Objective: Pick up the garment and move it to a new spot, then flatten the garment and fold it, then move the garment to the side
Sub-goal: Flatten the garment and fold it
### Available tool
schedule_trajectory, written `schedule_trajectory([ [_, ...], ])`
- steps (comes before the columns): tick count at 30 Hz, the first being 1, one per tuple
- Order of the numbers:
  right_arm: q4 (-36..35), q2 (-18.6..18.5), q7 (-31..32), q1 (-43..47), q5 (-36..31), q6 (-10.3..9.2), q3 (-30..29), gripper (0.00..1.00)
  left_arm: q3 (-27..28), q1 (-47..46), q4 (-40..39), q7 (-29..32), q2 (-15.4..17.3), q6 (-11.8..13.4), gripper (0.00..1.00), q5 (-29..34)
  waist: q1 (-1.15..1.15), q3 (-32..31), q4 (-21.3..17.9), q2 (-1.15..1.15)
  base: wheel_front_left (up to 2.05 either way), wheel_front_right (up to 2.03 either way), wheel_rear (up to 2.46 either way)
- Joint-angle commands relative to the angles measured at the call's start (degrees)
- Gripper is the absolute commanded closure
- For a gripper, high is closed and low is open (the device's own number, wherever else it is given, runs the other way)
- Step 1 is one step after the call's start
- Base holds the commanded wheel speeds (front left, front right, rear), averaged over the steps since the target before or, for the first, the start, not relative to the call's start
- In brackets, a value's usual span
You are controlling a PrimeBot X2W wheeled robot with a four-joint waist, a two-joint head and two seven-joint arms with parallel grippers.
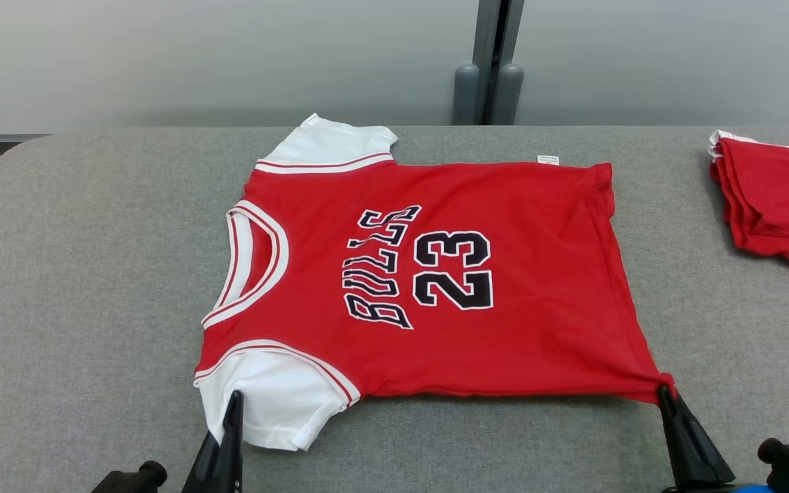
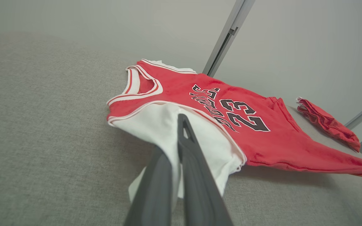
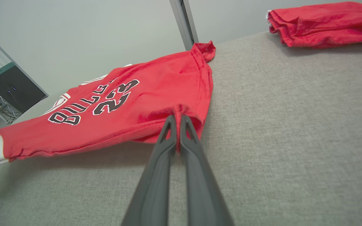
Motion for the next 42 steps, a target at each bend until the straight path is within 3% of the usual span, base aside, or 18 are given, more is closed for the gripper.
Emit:
schedule_trajectory([
  [1,-0.5,0.4,0.4,0.4,-0.4,0.01,-0.6,1.00,-0.1,-0.2,-0.3,0.2,0.5,-0.1,1.00,0.3,0.01,0.0,0.1,0.00,0.00,0.00,0.00],
  [21,4.3,0.8,2.8,-12.2,-2.6,0.01,-1.0,1.00,-0.8,-14.2,6.0,1.7,1.9,-3.7,1.00,1.5,0.01,4.5,-1.3,0.00,0.00,0.00,0.00],
  [39,14.3,0.3,0.6,-27.0,-4.1,0.01,1.9,1.00,-1.6,-31.5,21.4,1.1,2.4,-7.2,1.00,2.5,0.01,11.6,-2.2,0.00,0.00,0.00,0.00],
  [41,15.2,0.1,0.3,-27.5,-4.3,0.01,2.6,0.46,-1.6,-32.5,23.5,0.8,2.0,-7.2,1.00,2.6,0.01,11.7,-2.3,0.00,0.00,0.00,0.00],
  [42,15.6,0.1,0.1,-27.7,-4.2,0.01,2.8,0.00,-1.7,-33.1,24.1,0.3,1.9,-7.1,0.80,2.9,0.01,11.8,-2.3,0.00,0.00,0.00,0.00],
])
